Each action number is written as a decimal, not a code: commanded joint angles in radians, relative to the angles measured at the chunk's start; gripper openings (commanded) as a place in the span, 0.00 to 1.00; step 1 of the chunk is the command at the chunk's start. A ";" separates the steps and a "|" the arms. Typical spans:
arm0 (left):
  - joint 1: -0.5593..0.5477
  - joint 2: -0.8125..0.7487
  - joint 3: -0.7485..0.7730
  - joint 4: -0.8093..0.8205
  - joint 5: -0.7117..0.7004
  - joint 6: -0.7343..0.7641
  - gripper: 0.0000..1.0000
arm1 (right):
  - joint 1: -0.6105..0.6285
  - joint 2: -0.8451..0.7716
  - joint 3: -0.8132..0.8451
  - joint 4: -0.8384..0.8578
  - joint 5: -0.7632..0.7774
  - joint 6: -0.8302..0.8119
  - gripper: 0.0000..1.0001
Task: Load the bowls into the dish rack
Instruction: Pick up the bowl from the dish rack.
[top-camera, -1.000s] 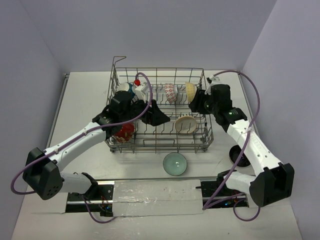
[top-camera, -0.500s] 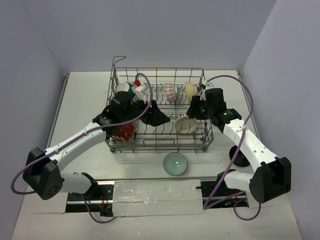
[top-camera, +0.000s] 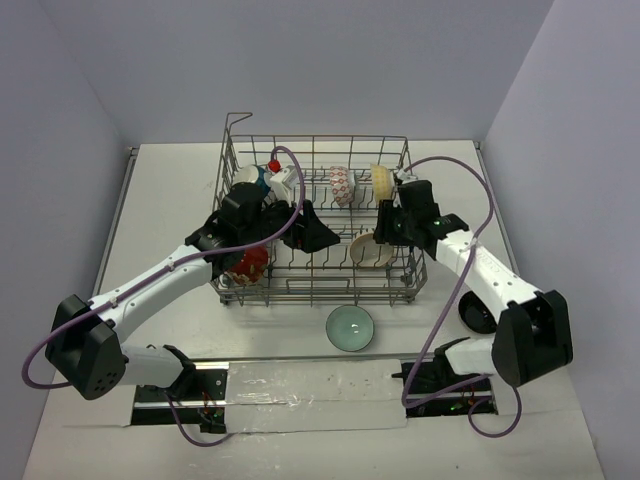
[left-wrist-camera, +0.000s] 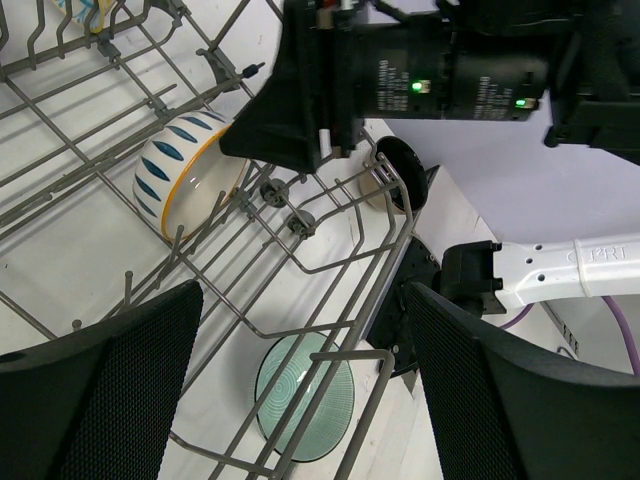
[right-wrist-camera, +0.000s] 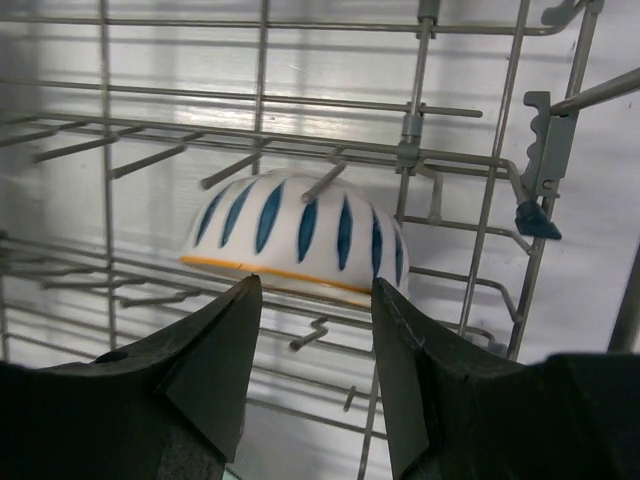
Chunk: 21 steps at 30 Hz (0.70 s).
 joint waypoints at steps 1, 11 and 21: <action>0.003 -0.009 -0.001 0.035 0.002 0.018 0.88 | 0.007 0.062 0.036 0.000 0.047 -0.012 0.56; 0.003 0.005 0.002 0.030 -0.003 0.024 0.88 | 0.009 0.162 0.056 0.047 0.103 -0.025 0.54; 0.003 0.017 0.007 0.024 -0.014 0.030 0.88 | 0.010 0.172 0.067 0.038 0.097 -0.024 0.00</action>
